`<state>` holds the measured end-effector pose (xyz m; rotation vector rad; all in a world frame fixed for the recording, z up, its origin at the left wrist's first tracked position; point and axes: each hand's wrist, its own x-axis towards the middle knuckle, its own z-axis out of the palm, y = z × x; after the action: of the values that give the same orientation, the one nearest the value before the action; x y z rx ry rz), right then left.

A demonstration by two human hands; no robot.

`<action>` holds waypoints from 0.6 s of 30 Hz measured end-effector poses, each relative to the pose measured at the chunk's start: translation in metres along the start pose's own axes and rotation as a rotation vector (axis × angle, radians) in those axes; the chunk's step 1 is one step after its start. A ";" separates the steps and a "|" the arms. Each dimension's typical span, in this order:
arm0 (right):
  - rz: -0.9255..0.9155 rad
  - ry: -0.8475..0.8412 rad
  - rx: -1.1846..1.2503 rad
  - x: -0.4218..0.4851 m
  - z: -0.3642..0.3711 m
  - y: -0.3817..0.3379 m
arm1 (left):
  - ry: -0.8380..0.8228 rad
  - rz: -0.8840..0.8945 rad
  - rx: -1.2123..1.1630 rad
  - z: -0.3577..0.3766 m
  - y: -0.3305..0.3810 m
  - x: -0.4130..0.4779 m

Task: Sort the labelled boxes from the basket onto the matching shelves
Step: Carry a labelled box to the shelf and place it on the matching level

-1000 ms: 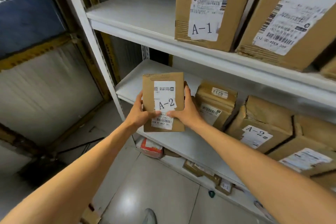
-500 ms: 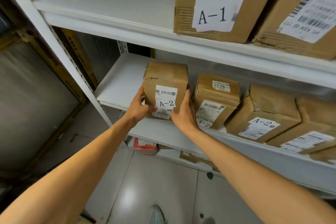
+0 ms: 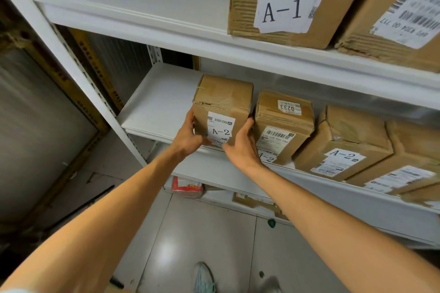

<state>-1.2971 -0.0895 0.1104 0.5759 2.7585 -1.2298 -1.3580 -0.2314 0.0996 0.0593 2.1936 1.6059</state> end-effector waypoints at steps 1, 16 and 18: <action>-0.005 0.009 -0.002 -0.002 0.000 0.000 | 0.004 -0.006 0.001 0.000 0.001 -0.001; -0.216 0.017 -0.108 -0.038 -0.022 0.012 | 0.223 0.035 0.343 0.026 0.013 -0.069; -0.278 -0.051 -0.182 -0.042 -0.030 0.014 | 0.253 0.051 0.451 0.030 0.017 -0.086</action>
<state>-1.2503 -0.0720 0.1293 0.1479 2.9373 -1.0019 -1.2726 -0.2221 0.1346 0.0447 2.7348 1.1645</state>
